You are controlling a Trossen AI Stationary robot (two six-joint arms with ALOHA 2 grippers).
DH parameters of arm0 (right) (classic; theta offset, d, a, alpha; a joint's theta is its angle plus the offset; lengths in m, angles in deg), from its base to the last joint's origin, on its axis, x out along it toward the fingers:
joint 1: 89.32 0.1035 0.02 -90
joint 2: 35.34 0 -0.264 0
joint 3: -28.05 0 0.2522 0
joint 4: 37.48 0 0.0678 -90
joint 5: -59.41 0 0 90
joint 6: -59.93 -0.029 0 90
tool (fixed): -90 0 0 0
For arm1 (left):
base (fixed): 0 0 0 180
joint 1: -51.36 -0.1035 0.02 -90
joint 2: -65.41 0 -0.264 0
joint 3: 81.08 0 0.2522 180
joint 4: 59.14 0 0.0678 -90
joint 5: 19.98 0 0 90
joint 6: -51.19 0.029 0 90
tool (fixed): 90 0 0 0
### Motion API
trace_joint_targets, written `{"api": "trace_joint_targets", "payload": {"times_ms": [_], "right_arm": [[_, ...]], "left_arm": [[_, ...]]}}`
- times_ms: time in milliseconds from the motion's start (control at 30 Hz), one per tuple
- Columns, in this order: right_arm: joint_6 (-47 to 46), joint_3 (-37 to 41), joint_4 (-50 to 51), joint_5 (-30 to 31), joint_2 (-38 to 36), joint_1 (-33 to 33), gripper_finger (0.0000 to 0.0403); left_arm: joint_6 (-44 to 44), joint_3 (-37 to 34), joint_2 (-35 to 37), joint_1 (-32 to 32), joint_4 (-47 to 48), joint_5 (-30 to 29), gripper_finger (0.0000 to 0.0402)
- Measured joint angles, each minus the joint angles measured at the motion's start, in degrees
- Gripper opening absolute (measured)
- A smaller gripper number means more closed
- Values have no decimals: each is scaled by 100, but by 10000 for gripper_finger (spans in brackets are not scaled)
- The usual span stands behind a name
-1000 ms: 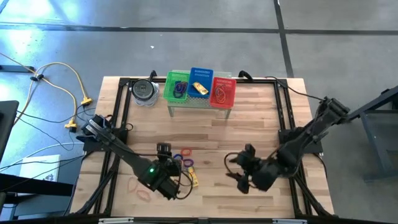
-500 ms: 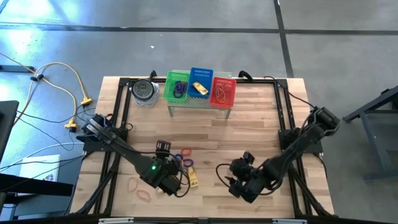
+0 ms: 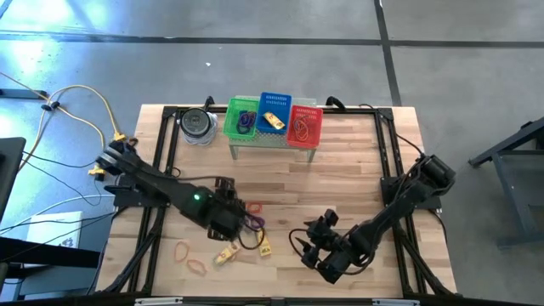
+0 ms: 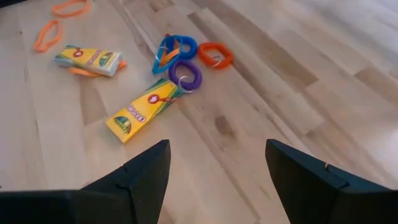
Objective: Pick & Place Office Desk Supplies
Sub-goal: Put the orange spring keychain into the green bin on the shelf
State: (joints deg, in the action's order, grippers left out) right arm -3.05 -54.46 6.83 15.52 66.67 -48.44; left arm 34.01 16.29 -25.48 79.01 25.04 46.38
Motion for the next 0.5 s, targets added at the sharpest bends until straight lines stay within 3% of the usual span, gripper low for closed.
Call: {"api": "trace_joint_targets", "payload": {"times_ms": [267, 500], "right_arm": [[2, 0, -218, -19, 44, 4, 252], [26, 0, -350, -15, 44, 0, 252]], "left_arm": [[86, -2346, 1248, -404, -2708, 240, 188], [407, -3371, 1178, -694, -4520, 238, 188]]}}
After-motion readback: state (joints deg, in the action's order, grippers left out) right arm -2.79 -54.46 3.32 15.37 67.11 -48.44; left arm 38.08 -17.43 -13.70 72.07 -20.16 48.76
